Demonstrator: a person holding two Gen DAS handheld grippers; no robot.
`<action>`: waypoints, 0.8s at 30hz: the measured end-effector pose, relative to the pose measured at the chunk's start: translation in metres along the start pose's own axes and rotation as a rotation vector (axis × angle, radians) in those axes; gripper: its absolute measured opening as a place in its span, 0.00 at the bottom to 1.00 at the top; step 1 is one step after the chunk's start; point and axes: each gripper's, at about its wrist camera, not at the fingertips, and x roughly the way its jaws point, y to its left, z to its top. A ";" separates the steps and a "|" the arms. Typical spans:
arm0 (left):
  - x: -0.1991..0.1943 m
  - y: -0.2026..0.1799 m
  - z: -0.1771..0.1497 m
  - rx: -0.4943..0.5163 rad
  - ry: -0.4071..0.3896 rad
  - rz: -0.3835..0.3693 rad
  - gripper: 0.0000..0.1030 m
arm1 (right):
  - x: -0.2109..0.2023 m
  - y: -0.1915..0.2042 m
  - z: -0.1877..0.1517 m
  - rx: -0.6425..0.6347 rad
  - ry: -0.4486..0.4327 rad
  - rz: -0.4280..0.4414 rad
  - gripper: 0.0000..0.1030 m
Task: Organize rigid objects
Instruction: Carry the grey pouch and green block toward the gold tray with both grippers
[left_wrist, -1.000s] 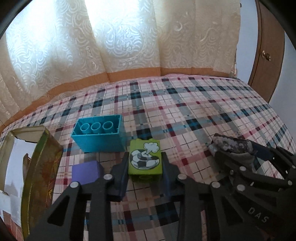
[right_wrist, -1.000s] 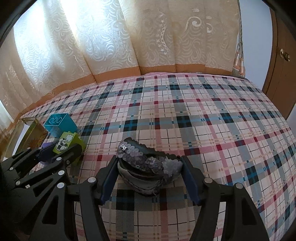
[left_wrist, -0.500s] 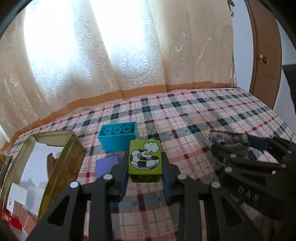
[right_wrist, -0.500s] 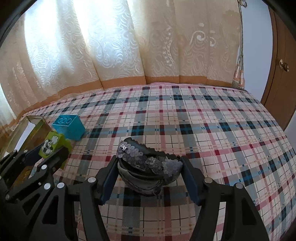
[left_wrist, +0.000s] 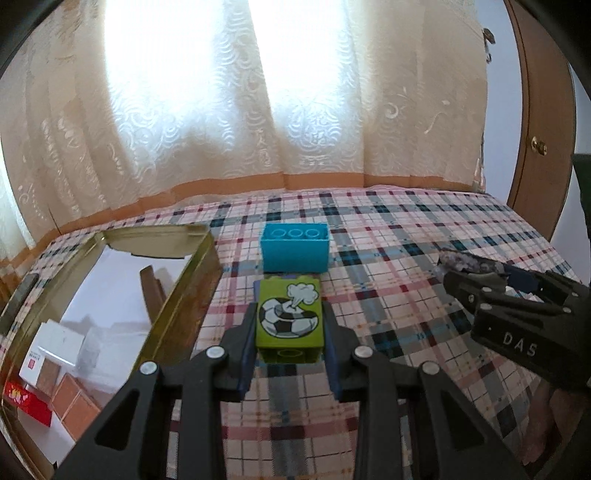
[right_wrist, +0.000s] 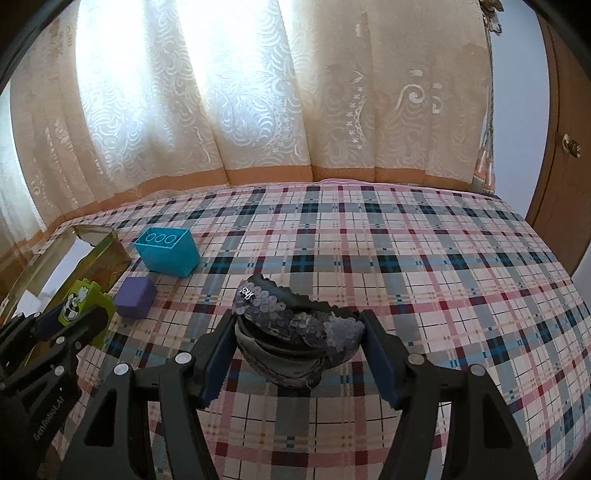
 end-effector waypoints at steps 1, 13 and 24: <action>0.000 0.003 -0.001 -0.010 0.003 -0.003 0.30 | -0.001 0.002 -0.001 -0.005 -0.004 0.001 0.65; -0.020 0.028 -0.012 -0.046 -0.033 0.013 0.30 | -0.014 0.023 -0.007 -0.055 -0.036 0.052 0.65; -0.037 0.039 -0.019 -0.053 -0.076 0.022 0.30 | -0.023 0.037 -0.012 -0.086 -0.066 0.083 0.65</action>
